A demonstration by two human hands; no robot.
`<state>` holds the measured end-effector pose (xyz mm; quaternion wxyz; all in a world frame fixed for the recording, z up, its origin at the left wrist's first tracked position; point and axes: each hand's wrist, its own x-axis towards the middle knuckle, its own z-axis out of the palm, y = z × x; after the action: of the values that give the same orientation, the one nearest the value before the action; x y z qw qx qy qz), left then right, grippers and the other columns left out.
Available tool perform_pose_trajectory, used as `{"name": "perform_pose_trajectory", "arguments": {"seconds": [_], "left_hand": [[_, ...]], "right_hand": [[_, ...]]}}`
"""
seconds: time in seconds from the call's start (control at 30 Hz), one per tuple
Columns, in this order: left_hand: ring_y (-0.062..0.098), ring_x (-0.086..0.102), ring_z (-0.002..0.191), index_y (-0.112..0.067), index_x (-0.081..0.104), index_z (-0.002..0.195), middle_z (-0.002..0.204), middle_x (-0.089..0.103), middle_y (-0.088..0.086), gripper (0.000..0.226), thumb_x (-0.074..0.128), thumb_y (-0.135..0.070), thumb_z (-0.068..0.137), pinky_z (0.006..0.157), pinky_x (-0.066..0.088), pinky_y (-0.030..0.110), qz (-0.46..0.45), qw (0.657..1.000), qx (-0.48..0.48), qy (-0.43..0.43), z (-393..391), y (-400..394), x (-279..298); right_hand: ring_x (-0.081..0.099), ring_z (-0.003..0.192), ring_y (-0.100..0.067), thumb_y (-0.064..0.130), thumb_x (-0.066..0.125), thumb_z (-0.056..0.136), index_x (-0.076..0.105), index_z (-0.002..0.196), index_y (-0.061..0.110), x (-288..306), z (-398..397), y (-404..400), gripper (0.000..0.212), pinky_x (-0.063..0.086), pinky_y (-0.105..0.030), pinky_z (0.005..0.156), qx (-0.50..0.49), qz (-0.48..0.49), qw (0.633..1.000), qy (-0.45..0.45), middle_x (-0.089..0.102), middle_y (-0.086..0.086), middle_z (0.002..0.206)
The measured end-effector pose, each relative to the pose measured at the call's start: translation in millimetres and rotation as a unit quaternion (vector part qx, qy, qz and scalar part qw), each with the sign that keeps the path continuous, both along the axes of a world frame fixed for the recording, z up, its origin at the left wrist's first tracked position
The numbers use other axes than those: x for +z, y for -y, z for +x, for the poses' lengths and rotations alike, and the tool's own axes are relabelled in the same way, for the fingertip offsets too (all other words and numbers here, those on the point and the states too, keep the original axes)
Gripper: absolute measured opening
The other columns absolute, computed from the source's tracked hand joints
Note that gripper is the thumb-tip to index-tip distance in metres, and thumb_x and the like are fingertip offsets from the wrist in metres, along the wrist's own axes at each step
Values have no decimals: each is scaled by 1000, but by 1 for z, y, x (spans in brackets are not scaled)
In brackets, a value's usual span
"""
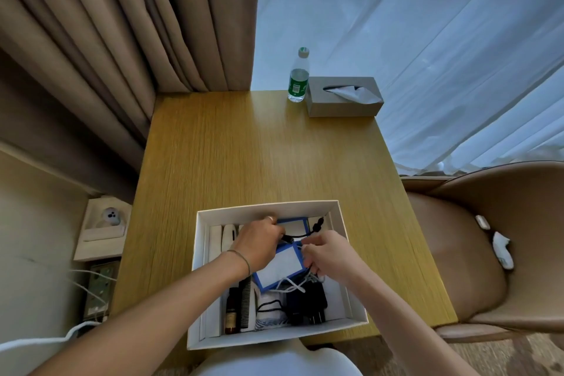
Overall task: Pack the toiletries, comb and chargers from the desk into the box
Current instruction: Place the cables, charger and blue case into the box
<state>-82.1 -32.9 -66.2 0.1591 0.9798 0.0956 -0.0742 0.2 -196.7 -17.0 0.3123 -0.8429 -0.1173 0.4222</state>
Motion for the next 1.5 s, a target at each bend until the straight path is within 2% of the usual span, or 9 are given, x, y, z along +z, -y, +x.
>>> {"name": "perform_pose_trajectory", "arguments": {"seconds": [0.23,0.43,0.6,0.77,0.9,1.03,1.13,1.33,1.5], "left_hand": [[19,62,96,-26,65,126,110,65,-3,36,49,-18,95,76,55,40,-61,993,16,96,-13,-17,27],[0,49,72,-24,72,104,87,57,-14,24,60,-8,91,56,41,12,-62,973,100,199,-26,-65,51],[4,50,80,-26,71,103,86,56,-15,20,55,-16,97,60,47,23,-47,961,210,173,-33,-103,44],[2,59,78,-26,72,103,92,63,-14,25,47,-24,102,65,53,27,-147,945,275,100,-34,-110,28],[-4,58,66,-28,72,98,83,65,-16,30,43,-24,104,52,41,13,-194,927,308,86,-35,-107,18],[4,60,61,-31,71,88,68,65,-11,33,43,-23,103,48,44,22,-209,916,332,85,-35,-106,11],[15,62,60,-33,69,85,66,66,-3,34,42,-22,103,56,52,42,-229,907,344,77,-34,-108,9],[17,62,58,-35,67,81,62,64,-3,34,43,-21,101,55,54,46,-236,901,353,87,-33,-108,6],[18,62,56,-32,68,83,63,65,-2,34,42,-21,101,53,53,46,-234,900,357,87,-33,-108,5]], "right_hand": [[64,59,-6,11,56,94,76,100,19,19,18,-12,23,58,-35,68,5,93,993,76,72,4,69],[61,62,-14,11,54,99,73,93,24,40,40,-45,24,52,-35,62,13,158,984,82,72,0,71],[66,68,-9,13,54,100,72,98,25,40,63,-90,21,59,-32,71,64,148,982,99,73,2,77],[65,78,0,9,56,96,72,101,26,16,82,-145,24,56,-25,77,204,85,968,120,69,12,86],[66,98,-14,3,58,91,74,107,20,-13,88,-184,29,56,-32,90,356,-4,925,136,73,0,112],[64,102,-20,10,65,89,68,119,20,-40,87,-206,31,54,-31,83,507,-111,846,125,69,-1,117],[66,97,-24,26,75,87,67,118,17,-53,84,-211,34,57,-32,76,577,-170,786,141,69,-4,108],[60,68,-16,24,73,87,57,87,14,-64,77,-215,19,56,-27,58,616,-164,738,224,62,-2,80],[58,67,-16,22,68,91,60,92,11,-62,74,-216,13,58,-29,64,655,-150,702,235,62,-2,80]]}}
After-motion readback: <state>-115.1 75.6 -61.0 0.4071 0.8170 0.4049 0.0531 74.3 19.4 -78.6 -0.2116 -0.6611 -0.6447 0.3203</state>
